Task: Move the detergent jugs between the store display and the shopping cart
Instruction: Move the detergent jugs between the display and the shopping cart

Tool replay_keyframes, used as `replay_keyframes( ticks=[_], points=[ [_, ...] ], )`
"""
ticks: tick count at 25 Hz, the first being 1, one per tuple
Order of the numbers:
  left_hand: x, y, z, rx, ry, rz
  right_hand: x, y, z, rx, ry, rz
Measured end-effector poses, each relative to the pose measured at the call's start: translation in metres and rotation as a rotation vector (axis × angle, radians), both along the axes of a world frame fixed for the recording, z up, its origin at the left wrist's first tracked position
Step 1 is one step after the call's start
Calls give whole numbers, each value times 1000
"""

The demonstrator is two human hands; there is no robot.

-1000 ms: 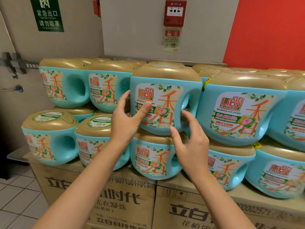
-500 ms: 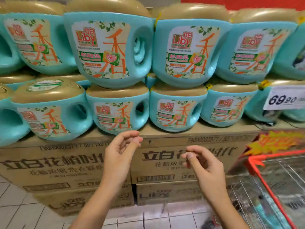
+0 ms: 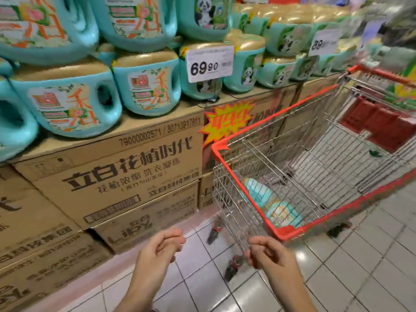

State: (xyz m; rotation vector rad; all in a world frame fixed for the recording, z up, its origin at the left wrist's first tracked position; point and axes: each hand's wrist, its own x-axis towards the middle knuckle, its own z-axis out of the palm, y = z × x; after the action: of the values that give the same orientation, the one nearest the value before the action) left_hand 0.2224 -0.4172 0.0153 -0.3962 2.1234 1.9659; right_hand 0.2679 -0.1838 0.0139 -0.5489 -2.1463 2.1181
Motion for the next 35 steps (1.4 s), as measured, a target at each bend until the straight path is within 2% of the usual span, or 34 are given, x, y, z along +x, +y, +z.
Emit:
replay_keyframes(
  ticks=[7,13,16,22,25,28,31,35],
  points=[
    [46,139,3,69,1,-132,74,121,22,26,9,-146],
    [31,203,6,38,25,-194,70,191,32,6,64,-231],
    [1,244,8,37,60,-225,41,227,31,-8,94,-241],
    [-84,344,18,170,95,-180,-54,312,35,40,149,-225],
    [-123,383,27,185,88,-195,-99,351,39,107,146,-214],
    [-153,420,23,177,64,-190,-146,386,36,158,63,-164],
    [-177,466,7,177,-75,-180,-193,412,19,152,-43,-70],
    [-221,517,-35,190,-229,-30,-266,441,-17,226,-214,110]
  ],
)
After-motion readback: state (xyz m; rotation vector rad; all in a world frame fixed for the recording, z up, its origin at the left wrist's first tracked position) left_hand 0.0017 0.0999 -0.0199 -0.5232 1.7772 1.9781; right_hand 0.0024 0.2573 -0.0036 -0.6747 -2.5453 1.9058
